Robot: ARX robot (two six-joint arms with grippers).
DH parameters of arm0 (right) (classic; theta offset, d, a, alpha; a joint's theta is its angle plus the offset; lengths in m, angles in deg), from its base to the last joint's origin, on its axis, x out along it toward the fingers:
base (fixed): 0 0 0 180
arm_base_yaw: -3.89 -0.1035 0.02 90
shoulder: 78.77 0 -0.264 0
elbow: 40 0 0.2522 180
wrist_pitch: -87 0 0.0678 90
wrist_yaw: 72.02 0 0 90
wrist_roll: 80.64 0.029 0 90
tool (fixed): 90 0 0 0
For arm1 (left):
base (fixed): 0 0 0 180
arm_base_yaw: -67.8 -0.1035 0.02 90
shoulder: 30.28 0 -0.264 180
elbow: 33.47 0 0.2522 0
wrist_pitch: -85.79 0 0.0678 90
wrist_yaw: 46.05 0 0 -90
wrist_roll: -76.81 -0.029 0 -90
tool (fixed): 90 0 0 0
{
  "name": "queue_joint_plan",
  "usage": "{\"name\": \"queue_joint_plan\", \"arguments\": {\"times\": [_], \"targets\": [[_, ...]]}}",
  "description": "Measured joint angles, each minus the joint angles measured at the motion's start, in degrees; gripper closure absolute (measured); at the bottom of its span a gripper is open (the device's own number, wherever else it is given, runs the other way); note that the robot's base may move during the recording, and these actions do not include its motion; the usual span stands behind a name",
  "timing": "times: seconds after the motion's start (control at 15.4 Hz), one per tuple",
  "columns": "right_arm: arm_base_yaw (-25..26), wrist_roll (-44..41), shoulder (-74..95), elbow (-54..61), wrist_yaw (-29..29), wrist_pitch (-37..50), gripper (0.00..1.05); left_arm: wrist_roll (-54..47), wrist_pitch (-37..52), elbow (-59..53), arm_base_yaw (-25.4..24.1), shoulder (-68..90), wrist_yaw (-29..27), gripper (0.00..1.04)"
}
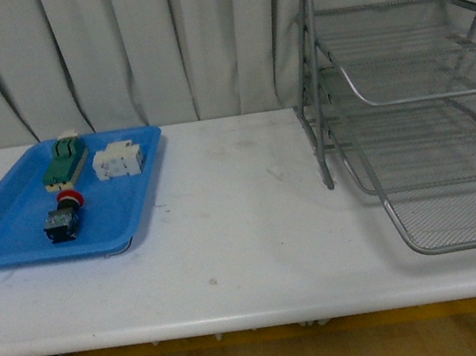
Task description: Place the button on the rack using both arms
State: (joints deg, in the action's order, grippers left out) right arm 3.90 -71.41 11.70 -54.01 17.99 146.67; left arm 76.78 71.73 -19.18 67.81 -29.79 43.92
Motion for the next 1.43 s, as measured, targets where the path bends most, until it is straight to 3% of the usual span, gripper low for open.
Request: {"name": "queue_joint_plan", "arguments": {"times": [0.2,0.33,0.52,0.72,0.78,1.11,1.3,1.37,1.43], "targets": [[0.0,-7.3,-17.3,0.1,0.0,-1.3,0.82,0.0,0.1,0.0,0.0,0.0,0.0,0.07],[0.0,-8.7,-29.3,0.1,0.0,-11.0,1.03,0.0,0.1,0.0,0.0,0.0,0.0,0.07],[0.0,-8.9,-46.6,0.1,0.0,-27.8,1.03,0.0,0.1,0.0,0.0,0.0,0.0,0.07],[0.0,-8.9,-57.5,0.0,0.0,-38.5,1.03,0.0,0.1,0.0,0.0,0.0,0.0,0.07],[0.0,-8.9,-62.9,-0.3,0.0,-46.3,1.03,0.0,0.1,0.0,0.0,0.0,0.0,0.07],[0.0,-8.9,-72.7,-0.3,0.0,-55.4,1.03,0.0,0.1,0.0,0.0,0.0,0.0,0.07],[0.0,-8.9,-80.9,-0.3,0.0,-63.8,1.03,0.0,0.1,0.0,0.0,0.0,0.0,0.07],[0.0,-8.9,-86.2,-0.4,-0.2,-72.2,1.03,0.0,0.1,0.0,0.0,0.0,0.0,0.07],[0.0,-8.9,-90.4,-0.4,0.0,-73.0,1.03,0.0,0.0,0.0,0.0,0.0,0.0,0.07]]}}
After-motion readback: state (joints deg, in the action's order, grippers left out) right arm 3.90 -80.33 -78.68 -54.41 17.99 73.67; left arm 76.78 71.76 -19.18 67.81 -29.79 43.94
